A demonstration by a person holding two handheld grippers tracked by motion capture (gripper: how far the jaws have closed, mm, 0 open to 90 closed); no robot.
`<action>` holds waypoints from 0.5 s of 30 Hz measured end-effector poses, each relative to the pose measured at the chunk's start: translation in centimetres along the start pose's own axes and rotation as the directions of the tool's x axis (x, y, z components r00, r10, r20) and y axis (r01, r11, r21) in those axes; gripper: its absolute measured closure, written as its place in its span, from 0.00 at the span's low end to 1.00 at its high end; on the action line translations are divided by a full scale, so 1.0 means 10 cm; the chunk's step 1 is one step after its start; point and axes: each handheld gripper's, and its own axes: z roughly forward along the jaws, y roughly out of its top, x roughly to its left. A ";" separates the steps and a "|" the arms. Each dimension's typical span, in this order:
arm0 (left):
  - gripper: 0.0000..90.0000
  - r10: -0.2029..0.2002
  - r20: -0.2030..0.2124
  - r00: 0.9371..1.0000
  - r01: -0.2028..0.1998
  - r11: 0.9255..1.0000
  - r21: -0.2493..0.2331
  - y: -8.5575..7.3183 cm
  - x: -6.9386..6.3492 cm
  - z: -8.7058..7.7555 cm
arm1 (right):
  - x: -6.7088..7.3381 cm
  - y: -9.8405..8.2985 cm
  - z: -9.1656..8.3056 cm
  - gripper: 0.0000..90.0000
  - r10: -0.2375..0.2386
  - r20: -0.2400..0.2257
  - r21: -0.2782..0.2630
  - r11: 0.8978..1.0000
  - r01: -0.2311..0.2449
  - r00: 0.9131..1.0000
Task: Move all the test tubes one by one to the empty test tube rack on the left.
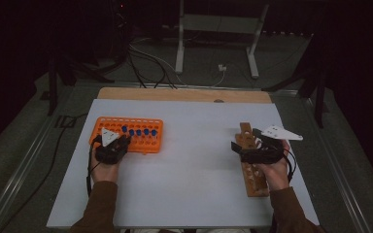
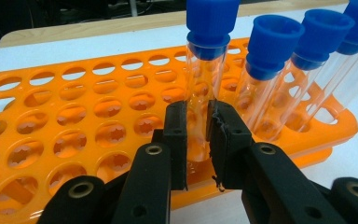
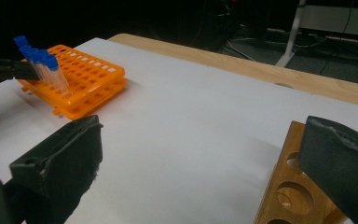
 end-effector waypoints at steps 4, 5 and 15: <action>0.87 0.007 -0.001 1.000 -0.007 1.000 0.005 -0.01 -0.01 0.01 | 0.00 -0.01 0.00 0.00 0.002 0.000 0.001 1.000 -0.002 1.000; 0.87 0.006 -0.001 1.000 -0.006 1.000 0.006 -0.01 -0.01 0.01 | -0.01 -0.01 0.00 0.00 0.002 0.000 0.001 1.000 -0.002 1.000; 0.87 0.012 -0.002 1.000 -0.012 1.000 0.000 -0.03 -0.01 -0.02 | 0.00 -0.01 0.00 0.00 0.000 -0.001 0.002 1.000 0.000 1.000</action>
